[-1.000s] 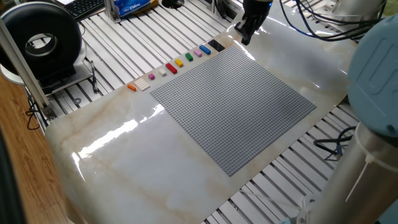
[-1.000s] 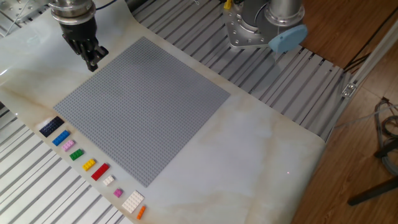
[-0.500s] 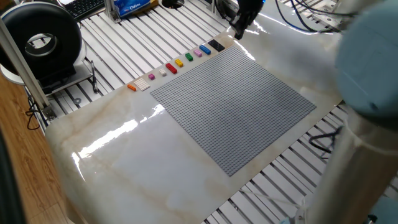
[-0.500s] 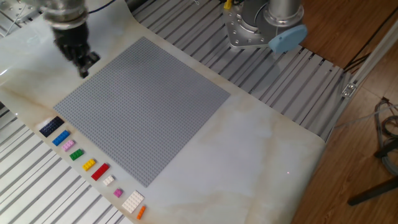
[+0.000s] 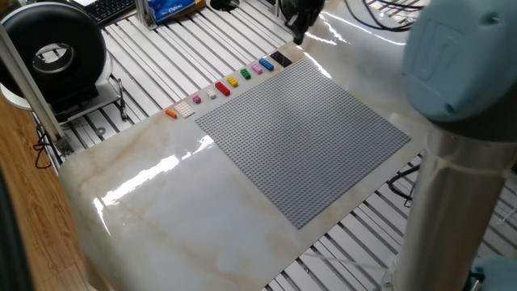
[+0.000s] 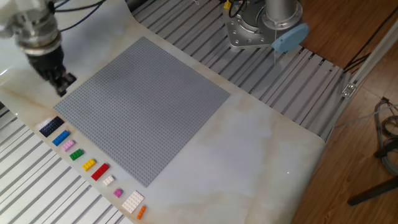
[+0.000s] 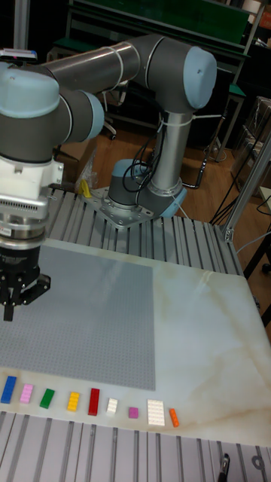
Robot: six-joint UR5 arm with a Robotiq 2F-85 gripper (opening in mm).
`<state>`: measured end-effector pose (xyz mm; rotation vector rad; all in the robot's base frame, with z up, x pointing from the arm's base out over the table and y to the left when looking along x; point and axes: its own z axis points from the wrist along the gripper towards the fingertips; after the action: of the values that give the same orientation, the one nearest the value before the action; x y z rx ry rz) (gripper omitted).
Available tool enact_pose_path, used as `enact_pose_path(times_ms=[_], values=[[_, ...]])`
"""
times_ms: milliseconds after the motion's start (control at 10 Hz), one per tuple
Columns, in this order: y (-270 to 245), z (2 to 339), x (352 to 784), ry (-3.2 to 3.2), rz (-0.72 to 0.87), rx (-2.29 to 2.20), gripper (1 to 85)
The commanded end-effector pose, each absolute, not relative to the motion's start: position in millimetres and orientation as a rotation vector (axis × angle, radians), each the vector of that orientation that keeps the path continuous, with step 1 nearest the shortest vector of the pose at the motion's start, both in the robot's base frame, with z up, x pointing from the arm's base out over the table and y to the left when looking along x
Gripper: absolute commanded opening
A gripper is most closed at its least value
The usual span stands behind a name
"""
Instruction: Stack small Lego blocks one on top of the other
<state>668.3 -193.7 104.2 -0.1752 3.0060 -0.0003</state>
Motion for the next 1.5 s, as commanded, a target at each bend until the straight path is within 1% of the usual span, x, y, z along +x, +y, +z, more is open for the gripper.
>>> enact_pose_path(times_ms=[0,400,600,700,1000,1200,1400], values=[[-177,97,677,3.025,0.082,-0.086,1.0],[-183,99,693,2.967,0.066,0.149,1.0],[-196,99,694,2.96,-0.012,0.099,1.0],[-192,98,689,2.983,0.005,0.043,1.0],[-256,108,725,3.027,0.049,-0.104,1.0],[-264,104,734,3.032,0.051,-0.065,1.0],[-264,90,739,3.04,0.05,-0.014,1.0]])
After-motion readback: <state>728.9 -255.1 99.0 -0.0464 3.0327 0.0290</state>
